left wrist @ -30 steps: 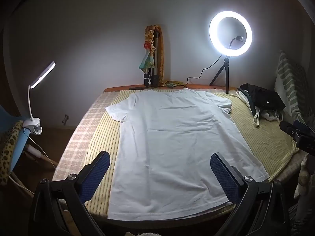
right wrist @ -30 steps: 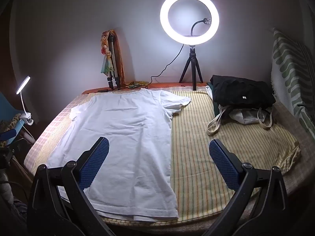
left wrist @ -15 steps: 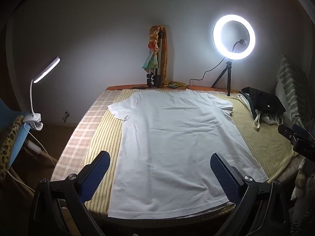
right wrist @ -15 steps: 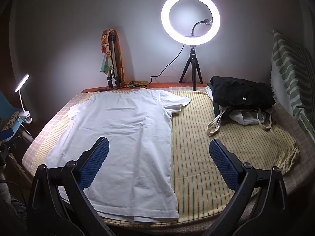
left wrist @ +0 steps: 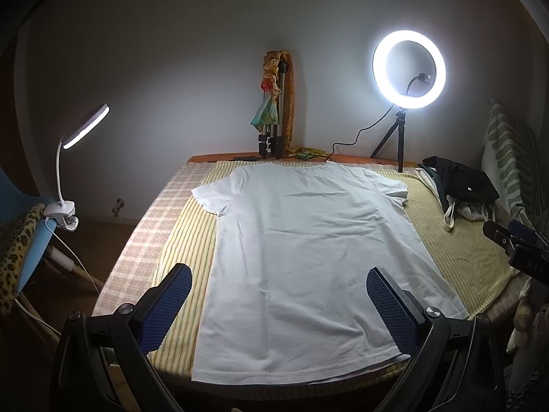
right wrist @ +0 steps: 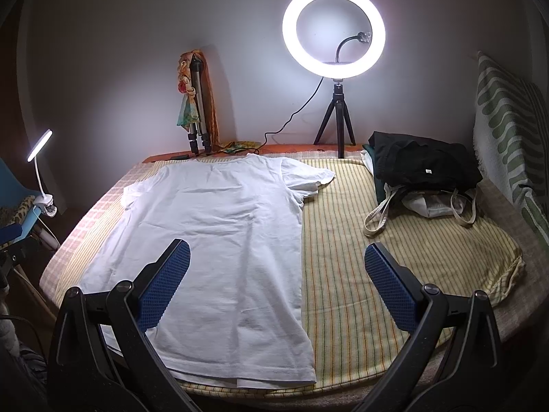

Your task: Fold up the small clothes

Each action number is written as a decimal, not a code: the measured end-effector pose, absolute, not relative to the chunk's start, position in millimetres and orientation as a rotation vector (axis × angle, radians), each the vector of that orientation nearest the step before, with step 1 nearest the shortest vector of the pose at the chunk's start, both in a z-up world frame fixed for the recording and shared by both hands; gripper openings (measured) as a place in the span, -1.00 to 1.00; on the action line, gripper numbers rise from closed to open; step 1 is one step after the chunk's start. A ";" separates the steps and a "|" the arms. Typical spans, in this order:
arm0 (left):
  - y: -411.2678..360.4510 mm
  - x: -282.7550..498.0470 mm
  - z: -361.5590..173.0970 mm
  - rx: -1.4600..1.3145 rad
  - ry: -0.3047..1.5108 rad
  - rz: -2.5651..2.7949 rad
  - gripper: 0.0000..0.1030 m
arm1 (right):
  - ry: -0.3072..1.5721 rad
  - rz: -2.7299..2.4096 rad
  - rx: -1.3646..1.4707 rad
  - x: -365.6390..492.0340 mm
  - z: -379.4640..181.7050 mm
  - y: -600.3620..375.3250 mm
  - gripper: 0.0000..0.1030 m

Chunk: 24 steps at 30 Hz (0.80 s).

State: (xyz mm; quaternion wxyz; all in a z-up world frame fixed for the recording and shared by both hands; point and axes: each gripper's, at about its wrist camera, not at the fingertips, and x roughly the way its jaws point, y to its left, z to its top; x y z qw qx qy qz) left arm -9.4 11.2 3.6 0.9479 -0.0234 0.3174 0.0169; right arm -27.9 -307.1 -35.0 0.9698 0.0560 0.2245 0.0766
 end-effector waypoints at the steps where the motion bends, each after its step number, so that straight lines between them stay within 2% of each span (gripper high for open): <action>1: 11.0 -9.2 3.7 -0.046 0.646 0.034 0.99 | 0.454 0.155 0.113 -27.8 -34.9 -307.2 1.00; 24: 11.5 -10.5 6.8 -0.042 0.631 0.039 0.99 | 0.452 0.151 0.117 -28.2 -34.1 -307.5 1.00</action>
